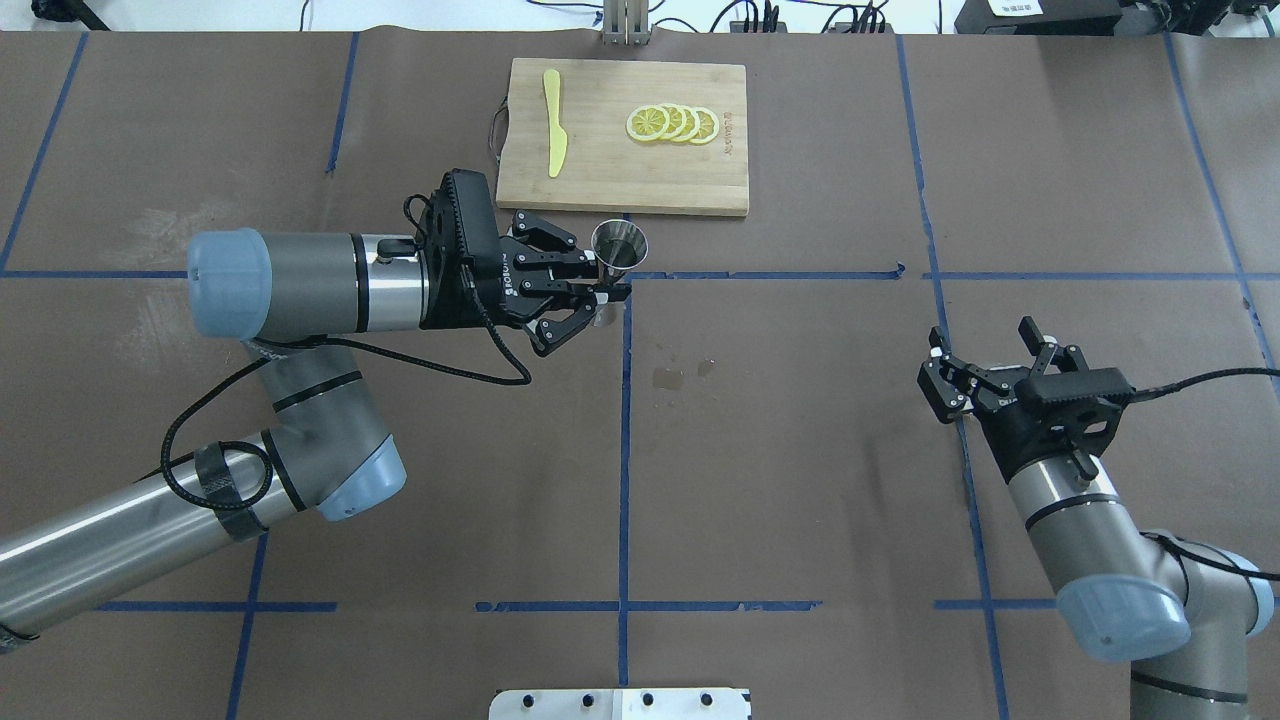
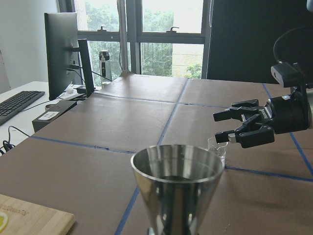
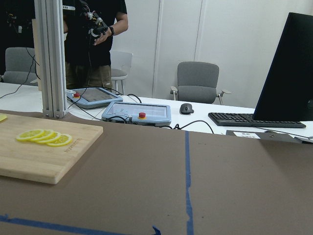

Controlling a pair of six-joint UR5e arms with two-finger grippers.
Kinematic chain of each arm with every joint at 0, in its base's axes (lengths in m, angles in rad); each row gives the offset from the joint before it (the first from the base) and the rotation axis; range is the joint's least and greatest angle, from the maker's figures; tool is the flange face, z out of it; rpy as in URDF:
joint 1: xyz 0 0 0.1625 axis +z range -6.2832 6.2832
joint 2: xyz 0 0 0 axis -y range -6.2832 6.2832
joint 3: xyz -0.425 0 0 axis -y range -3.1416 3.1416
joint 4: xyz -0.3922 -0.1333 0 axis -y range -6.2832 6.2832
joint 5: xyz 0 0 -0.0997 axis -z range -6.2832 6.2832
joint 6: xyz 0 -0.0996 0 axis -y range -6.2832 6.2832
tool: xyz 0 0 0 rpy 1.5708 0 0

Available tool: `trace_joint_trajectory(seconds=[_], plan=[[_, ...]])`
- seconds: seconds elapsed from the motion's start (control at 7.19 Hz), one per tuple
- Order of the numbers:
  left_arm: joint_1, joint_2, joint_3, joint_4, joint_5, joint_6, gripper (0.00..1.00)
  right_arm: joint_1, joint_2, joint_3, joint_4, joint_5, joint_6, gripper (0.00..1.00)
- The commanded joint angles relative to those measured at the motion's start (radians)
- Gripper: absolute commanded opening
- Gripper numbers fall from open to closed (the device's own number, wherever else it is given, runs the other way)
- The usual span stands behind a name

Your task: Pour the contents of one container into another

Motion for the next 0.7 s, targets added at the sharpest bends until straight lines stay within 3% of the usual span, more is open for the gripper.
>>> trace_joint_trajectory(seconds=[0.0,0.28,0.42,0.56], plan=[[-0.001,0.001,0.000,0.000,0.000,0.001,0.00,0.258,0.004,0.009,-0.005,0.371,-0.111,1.00],[-0.002,0.001,-0.005,-0.002,0.000,-0.001,0.00,0.556,-0.002,-0.008,-0.037,0.830,-0.203,1.00],[-0.004,0.001,-0.008,0.000,0.000,-0.001,0.00,0.754,0.006,-0.014,-0.115,1.121,-0.334,1.00],[-0.010,0.001,-0.008,-0.002,0.000,-0.001,0.00,0.917,0.024,-0.037,-0.189,1.335,-0.483,1.00]])
